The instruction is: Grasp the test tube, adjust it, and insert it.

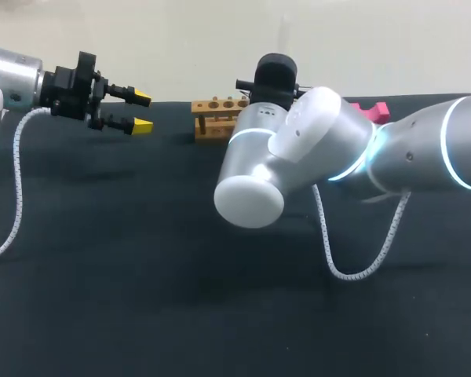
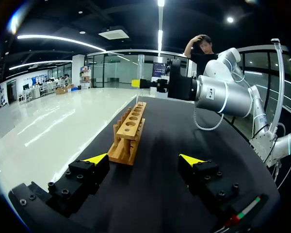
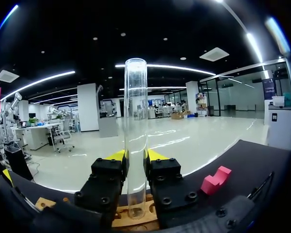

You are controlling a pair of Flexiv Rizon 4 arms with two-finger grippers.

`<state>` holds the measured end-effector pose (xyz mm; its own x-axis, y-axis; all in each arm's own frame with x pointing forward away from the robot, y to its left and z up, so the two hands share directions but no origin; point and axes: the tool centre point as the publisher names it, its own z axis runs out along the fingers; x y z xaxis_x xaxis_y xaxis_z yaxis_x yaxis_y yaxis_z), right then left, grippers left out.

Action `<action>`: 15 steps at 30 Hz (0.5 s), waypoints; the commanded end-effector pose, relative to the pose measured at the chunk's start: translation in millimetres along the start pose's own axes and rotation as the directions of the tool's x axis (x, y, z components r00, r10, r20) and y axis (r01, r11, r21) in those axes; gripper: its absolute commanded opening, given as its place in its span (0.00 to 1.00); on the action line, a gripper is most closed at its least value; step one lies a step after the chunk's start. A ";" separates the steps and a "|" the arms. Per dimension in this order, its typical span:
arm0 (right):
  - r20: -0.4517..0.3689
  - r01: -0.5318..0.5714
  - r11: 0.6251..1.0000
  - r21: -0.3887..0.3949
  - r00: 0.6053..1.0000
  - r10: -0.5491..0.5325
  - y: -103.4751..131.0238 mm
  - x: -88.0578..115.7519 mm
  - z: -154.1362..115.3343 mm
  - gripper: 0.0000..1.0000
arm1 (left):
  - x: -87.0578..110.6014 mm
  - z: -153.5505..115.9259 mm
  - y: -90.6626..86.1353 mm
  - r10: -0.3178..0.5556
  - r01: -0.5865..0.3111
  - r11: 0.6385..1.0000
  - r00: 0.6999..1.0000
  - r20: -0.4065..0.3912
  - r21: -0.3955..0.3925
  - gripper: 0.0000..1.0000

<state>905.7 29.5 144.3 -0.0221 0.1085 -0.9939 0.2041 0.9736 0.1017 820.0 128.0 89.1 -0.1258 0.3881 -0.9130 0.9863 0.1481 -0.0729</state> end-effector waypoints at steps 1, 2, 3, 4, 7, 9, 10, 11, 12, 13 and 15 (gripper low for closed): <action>-0.001 -0.014 1.000 0.004 1.000 0.014 1.5 5.6 2.0 0.00 | 1.2 -0.2 0.6 0.003 -0.003 1.000 1.000 0.003 0.001 1.00; -0.002 -0.015 1.000 0.004 1.000 0.015 1.8 7.0 2.2 0.00 | 1.2 -0.2 0.6 0.003 -0.003 1.000 1.000 0.003 0.001 1.00; -0.002 -0.016 1.000 0.004 1.000 0.016 2.1 8.2 2.3 0.00 | 1.2 -0.2 0.6 0.003 -0.003 1.000 1.000 0.003 0.001 1.00; -0.004 -0.018 1.000 0.004 1.000 0.018 2.6 9.5 2.3 0.00 | 1.2 -0.2 0.6 0.003 -0.003 1.000 1.000 0.003 0.001 1.00; -0.008 -0.020 1.000 0.002 1.000 0.020 3.9 13.6 2.4 0.00 | 1.2 -0.2 0.6 0.003 -0.003 1.000 1.000 0.003 0.001 1.00; -0.010 -0.021 1.000 0.001 1.000 0.021 4.3 16.1 2.4 0.00 | 1.2 -0.2 0.6 0.003 -0.003 1.000 1.000 0.003 0.001 1.00; -0.011 -0.022 1.000 0.001 1.000 0.022 4.4 17.4 2.3 0.00 | 1.2 -0.2 0.6 0.003 -0.003 1.000 1.000 0.003 0.001 1.00; -0.012 -0.021 1.000 0.001 1.000 0.021 4.3 18.7 2.1 0.00 | 1.2 -0.2 0.6 0.003 -0.003 1.000 1.000 0.003 0.001 1.00; -0.013 -0.022 1.000 0.002 1.000 0.022 4.1 19.6 2.0 0.00 | 1.2 -0.2 0.6 0.003 -0.003 1.000 1.000 0.003 0.001 1.00; -0.014 -0.023 1.000 0.002 1.000 0.023 3.7 21.0 2.1 0.00 | 1.2 -0.2 0.6 0.003 -0.003 1.000 1.000 0.003 0.001 1.00; -0.014 -0.024 1.000 0.007 1.000 0.025 2.5 23.0 2.2 0.00 | 1.2 -0.2 0.6 0.003 -0.003 1.000 1.000 0.003 0.001 1.00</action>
<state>906.5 33.3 124.9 -0.0367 0.1335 -0.9904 0.2120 0.9695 0.1228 820.0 128.0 89.1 -0.1258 0.3881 -0.9130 0.9863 0.1481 -0.0729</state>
